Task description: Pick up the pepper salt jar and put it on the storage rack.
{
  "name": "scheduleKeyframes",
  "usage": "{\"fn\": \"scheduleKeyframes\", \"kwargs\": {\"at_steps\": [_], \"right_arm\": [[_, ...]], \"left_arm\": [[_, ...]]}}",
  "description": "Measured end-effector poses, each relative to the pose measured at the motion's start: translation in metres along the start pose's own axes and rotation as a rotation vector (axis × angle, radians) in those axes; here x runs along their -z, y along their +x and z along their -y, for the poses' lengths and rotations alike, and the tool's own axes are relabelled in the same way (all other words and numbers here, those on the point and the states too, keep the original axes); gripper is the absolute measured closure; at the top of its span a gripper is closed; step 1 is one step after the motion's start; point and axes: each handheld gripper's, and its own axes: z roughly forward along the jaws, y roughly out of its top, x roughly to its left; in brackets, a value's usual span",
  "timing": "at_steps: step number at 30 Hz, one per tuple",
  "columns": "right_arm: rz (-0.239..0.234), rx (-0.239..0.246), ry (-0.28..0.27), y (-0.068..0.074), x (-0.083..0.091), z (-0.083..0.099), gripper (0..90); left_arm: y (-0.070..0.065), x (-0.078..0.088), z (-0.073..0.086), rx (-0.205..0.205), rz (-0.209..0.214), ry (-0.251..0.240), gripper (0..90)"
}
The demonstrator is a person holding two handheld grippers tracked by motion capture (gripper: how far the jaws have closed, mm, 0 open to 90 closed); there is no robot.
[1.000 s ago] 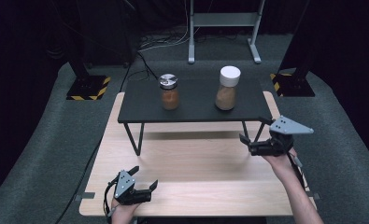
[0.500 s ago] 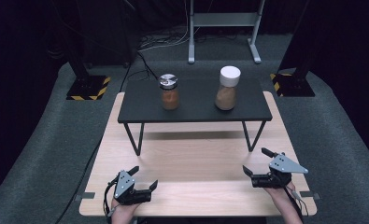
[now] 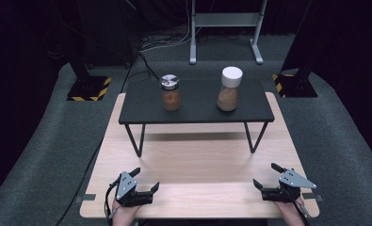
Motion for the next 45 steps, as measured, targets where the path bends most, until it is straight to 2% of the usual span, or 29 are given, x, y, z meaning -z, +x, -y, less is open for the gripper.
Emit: {"fn": "scheduleKeyframes", "kwargs": {"at_steps": [4, 8, 19, 29, 39, 45], "right_arm": [[-0.015, -0.06, 0.01, -0.008, -0.003, 0.0041, 2.8], [-0.01, -0.047, 0.021, -0.0073, -0.0029, 0.0025, 3.0], [-0.007, -0.068, 0.032, -0.0086, -0.0031, 0.0011, 3.3], [-0.012, -0.061, 0.041, -0.0086, -0.0039, -0.0005, 3.5], [-0.012, -0.062, 0.04, -0.0085, -0.0038, -0.0004, 3.4], [-0.014, -0.065, 0.043, -0.009, -0.0041, -0.0008, 3.4]], "left_arm": [[0.0001, 0.0001, -0.0001, 0.0, 0.001, 0.001, 6.4], [0.0, 0.0, -0.0003, 0.002, -0.001, 0.002, 6.4], [0.0004, 0.0, -0.0003, 0.005, 0.0, 0.002, 6.4], [-0.0002, 0.0002, 0.0001, 0.004, -0.003, 0.0, 6.1], [0.0002, -0.0006, -0.0016, 0.033, -0.017, 0.01, 5.1], [-0.0006, -0.0006, -0.0013, 0.022, -0.014, 0.008, 5.0]]}}
